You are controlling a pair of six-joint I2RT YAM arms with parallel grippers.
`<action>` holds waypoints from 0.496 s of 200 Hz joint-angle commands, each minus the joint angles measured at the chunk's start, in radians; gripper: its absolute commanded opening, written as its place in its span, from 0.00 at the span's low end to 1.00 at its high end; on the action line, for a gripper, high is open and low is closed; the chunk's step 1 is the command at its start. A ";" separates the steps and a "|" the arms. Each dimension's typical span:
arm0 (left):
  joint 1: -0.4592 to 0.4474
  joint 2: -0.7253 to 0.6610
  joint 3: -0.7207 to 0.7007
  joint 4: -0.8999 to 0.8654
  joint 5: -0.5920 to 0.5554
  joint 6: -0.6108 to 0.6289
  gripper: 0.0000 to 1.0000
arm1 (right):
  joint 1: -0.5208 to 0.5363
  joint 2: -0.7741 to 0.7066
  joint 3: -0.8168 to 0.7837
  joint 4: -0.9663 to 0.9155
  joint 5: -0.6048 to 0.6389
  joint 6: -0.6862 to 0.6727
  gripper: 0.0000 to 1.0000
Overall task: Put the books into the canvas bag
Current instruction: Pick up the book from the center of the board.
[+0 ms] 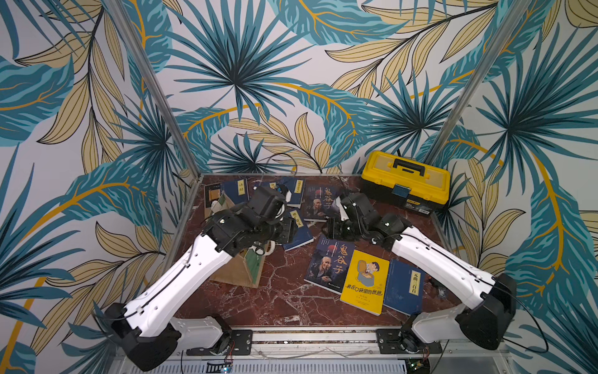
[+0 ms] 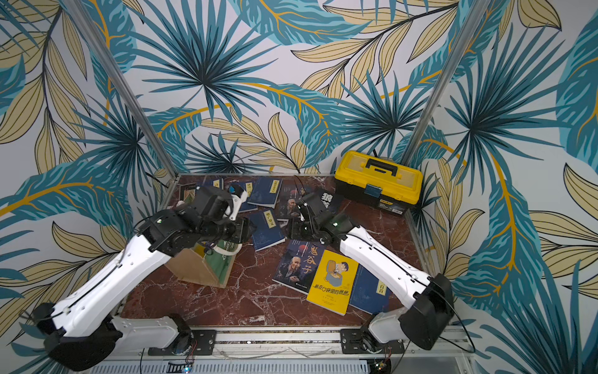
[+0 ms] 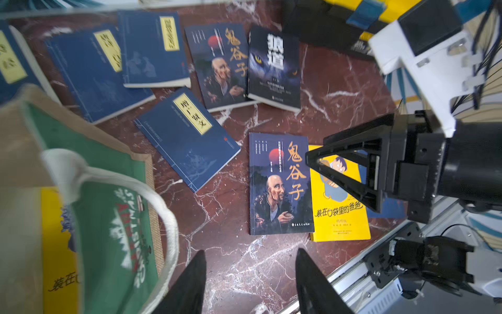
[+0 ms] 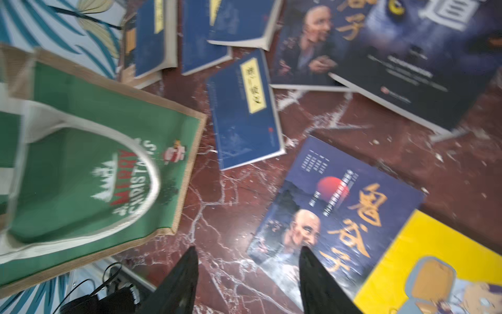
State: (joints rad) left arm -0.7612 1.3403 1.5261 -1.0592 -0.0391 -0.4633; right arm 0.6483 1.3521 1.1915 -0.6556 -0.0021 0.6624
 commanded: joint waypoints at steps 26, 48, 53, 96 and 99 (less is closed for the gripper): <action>-0.148 0.206 -0.007 0.107 -0.069 -0.078 0.58 | -0.028 -0.194 -0.325 0.011 0.068 0.132 0.62; -0.158 0.265 -0.107 0.259 0.023 -0.120 0.61 | -0.030 -0.238 -0.443 0.067 0.051 0.172 0.56; -0.158 0.273 -0.135 0.305 0.042 -0.130 0.62 | -0.031 -0.243 -0.464 0.088 0.043 0.181 0.54; -0.156 0.366 -0.241 0.452 0.115 -0.156 0.66 | -0.032 -0.177 -0.537 0.211 -0.005 0.219 0.51; -0.156 0.372 -0.242 0.451 0.115 -0.156 0.66 | -0.031 -0.168 -0.537 0.217 -0.004 0.218 0.52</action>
State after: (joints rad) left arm -0.9218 1.6783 1.3258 -0.7177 0.0307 -0.5941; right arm 0.6205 1.1435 0.6720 -0.5419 0.0143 0.8467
